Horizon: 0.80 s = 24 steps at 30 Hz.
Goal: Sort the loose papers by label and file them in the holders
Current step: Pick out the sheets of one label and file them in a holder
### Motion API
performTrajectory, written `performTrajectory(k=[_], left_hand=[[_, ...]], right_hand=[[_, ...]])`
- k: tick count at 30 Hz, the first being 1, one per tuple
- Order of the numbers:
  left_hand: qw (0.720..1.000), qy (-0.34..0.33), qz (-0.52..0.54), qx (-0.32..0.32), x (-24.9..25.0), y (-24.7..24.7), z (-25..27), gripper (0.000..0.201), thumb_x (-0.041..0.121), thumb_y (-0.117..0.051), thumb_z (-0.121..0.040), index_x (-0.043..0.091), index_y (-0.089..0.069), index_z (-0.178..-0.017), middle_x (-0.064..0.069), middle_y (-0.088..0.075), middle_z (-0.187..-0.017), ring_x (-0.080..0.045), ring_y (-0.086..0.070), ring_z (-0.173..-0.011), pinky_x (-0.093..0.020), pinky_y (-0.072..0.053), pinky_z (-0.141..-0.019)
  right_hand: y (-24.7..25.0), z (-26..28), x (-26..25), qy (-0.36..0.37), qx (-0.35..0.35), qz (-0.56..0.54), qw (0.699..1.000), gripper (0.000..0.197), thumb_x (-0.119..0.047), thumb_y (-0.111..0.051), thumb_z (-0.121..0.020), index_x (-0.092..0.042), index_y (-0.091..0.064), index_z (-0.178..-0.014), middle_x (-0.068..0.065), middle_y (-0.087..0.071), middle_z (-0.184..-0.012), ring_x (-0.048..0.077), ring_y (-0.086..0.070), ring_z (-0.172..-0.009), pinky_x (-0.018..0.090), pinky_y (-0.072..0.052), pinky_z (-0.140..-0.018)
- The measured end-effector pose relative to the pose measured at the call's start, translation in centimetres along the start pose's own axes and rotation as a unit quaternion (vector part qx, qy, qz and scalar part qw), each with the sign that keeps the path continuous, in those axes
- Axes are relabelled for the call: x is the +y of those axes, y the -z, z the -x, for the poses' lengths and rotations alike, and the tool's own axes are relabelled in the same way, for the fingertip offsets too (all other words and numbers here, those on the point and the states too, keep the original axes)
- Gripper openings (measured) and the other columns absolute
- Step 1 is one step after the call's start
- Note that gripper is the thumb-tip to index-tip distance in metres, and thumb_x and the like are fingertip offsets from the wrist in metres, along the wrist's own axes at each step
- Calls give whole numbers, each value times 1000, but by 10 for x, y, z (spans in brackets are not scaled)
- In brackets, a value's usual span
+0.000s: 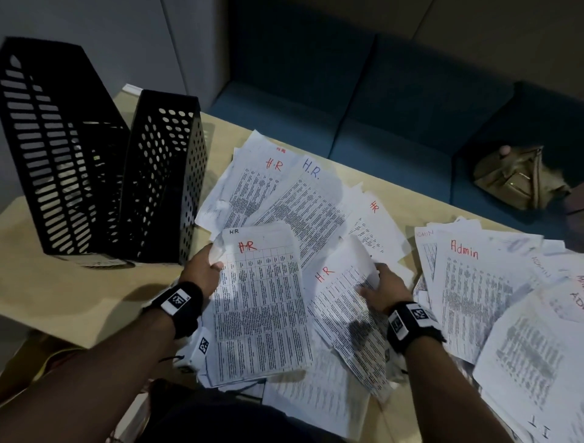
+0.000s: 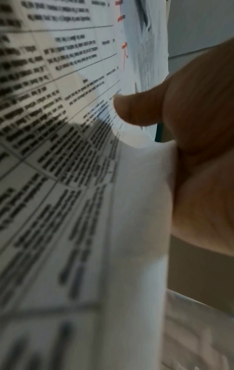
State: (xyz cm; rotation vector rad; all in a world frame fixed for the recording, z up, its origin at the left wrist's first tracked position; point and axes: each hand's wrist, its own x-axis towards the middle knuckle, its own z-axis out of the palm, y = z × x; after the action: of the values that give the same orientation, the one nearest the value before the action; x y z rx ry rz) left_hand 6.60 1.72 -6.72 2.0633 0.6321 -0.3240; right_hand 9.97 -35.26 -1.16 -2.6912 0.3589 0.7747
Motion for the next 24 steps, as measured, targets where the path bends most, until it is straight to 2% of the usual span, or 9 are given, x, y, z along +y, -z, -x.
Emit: performTrajectory(k=[4, 8, 10, 13, 15, 17, 19, 21, 24], left_hand=[[1000, 11, -8, -3, 1, 1, -1, 37, 10, -48, -95, 26, -53, -128, -4, -62, -108, -28, -57, -99, -30, -42, -86], [1000, 17, 16, -18, -1, 3, 0, 42, 16, -48, -94, 38, -49, -130, -1, -64, -120, -28, -57, -110, -39, -44, -99], [999, 17, 36, -20, -1, 5, 3, 46, 14, -50, -94, 37, -47, -135, -1, -61, -129, -27, -54, -117, -41, -41, -104], [997, 11, 67, -25, 4, 8, 7, 49, 12, -53, -95, 29, -45, -141, -3, -56, -137, -26, -50, -125, -41, -37, -109], [996, 10, 88, -31, 6, 9, 10, 49, 11, -53, -95, 26, -46, -141, -4, -57, -135, -27, -51, -125, -42, -37, -109], [993, 10, 113, -39, 11, 10, 13, 47, 11, -53, -95, 28, -48, -139, -5, -60, -132, -31, -53, -124, -45, -40, -107], [989, 13, 140, -44, 19, 9, 15, 46, 14, -56, -94, 30, -50, -137, -2, -62, -128, -31, -54, -123, -45, -42, -105], [988, 1, 145, -46, 26, 7, 16, 45, 17, -59, -94, 26, -50, -138, 3, -61, -123, -23, -56, -119, -36, -42, -103], [985, -33, 155, -64, 38, 5, 23, 35, 18, -60, -95, 22, -55, -129, 1, -62, -118, -16, -55, -111, -30, -44, -98]], right_hand=[[23, 11, -13, 2, 3, 15, 1000, 20, -26, -70, -82, -17, -62, -98, 8, -68, -95, 25, -61, -82, 31, -51, -75], [92, 51, -20, 80, 52, -81, 992, 18, -27, -79, -76, -19, -64, -81, -1, -66, -64, 18, -65, -63, 27, -46, -63], [128, 77, -24, 116, 72, -122, 983, 18, -28, -82, -72, -21, -65, -75, -5, -68, -59, 7, -61, -49, 24, -46, -53], [170, 108, -32, 133, 99, -175, 970, 20, -30, -84, -63, -18, -69, -68, 1, -69, -56, 8, -57, -44, 11, -42, -44], [189, 119, -40, 150, 112, -218, 958, 19, -30, -83, -58, -17, -72, -66, -10, -68, -55, 3, -57, -44, 9, -42, -43], [194, 112, -52, 172, 134, -258, 941, 17, -19, -84, -64, -14, -68, -66, -20, -66, -53, -4, -57, -47, 10, -45, -47], [182, 96, -76, 204, 155, -264, 930, 26, -19, -85, -66, -19, -59, -66, -14, -63, -52, -8, -54, -49, 8, -41, -48], [154, 77, -106, 241, 155, -236, 929, 32, -29, -87, -63, -25, -56, -69, -15, -59, -62, -10, -50, -49, 6, -36, -48], [91, 31, -129, 249, 117, -204, 940, 41, -38, -82, -64, -18, -68, -97, -4, -66, -80, 3, -58, -69, 7, -34, -54]])
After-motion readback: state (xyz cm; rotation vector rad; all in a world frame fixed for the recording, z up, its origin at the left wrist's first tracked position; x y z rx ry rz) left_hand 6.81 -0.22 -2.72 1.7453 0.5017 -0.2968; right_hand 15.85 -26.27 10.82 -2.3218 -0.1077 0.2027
